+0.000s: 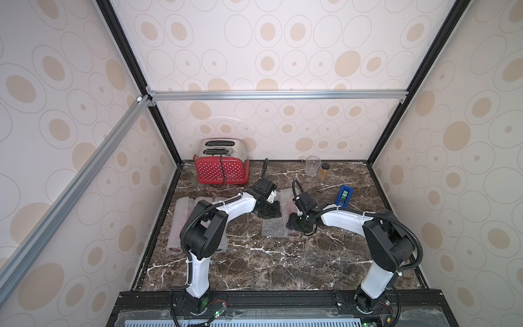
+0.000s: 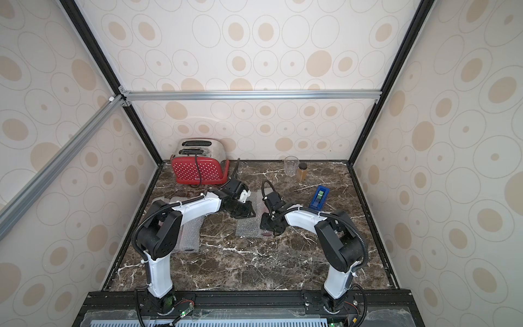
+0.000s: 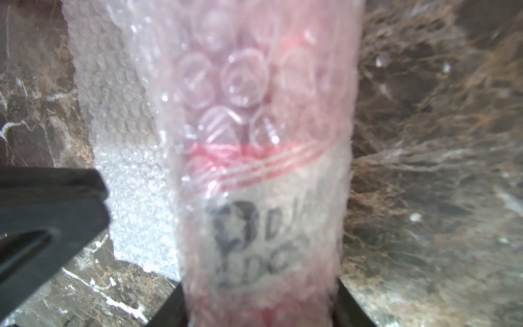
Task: Wrap wine bottles in bubble wrap
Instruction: Wrap the wine bottle in bubble wrap.
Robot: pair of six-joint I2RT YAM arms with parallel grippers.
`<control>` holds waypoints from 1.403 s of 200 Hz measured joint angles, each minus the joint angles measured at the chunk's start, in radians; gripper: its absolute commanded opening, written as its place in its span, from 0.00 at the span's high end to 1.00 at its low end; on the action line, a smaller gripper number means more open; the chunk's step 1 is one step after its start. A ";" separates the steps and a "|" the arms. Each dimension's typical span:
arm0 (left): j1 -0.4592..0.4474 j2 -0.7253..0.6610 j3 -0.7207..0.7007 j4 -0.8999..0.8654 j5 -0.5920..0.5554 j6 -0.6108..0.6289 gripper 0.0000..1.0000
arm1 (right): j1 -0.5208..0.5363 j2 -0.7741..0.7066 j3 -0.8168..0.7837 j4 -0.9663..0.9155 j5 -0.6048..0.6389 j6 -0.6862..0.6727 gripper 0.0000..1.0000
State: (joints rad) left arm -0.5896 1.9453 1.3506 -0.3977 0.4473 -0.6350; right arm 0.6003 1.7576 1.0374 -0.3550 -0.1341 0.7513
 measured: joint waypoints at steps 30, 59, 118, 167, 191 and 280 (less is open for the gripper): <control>0.001 0.042 0.051 -0.002 0.061 0.026 0.89 | 0.001 0.002 0.001 0.000 -0.001 0.000 0.50; 0.001 0.146 0.188 -0.018 0.089 0.059 0.93 | 0.002 0.003 0.002 -0.002 -0.001 -0.001 0.50; 0.007 0.255 0.244 -0.043 0.115 0.063 1.00 | 0.004 0.008 0.013 -0.016 -0.001 -0.003 0.51; 0.006 0.275 0.241 -0.034 0.144 0.038 1.00 | 0.013 0.040 0.061 -0.064 0.010 0.010 0.56; 0.006 0.270 0.233 -0.033 0.140 0.032 0.95 | 0.028 0.072 0.116 -0.126 0.039 0.017 0.57; 0.131 -0.091 -0.003 -0.061 -0.102 0.058 0.67 | 0.042 0.090 0.155 -0.184 0.082 0.006 0.57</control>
State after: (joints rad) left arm -0.4587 1.8545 1.3479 -0.4587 0.3454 -0.5774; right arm 0.6422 1.8477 1.1927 -0.5388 -0.0517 0.7570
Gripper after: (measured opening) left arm 0.314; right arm 0.550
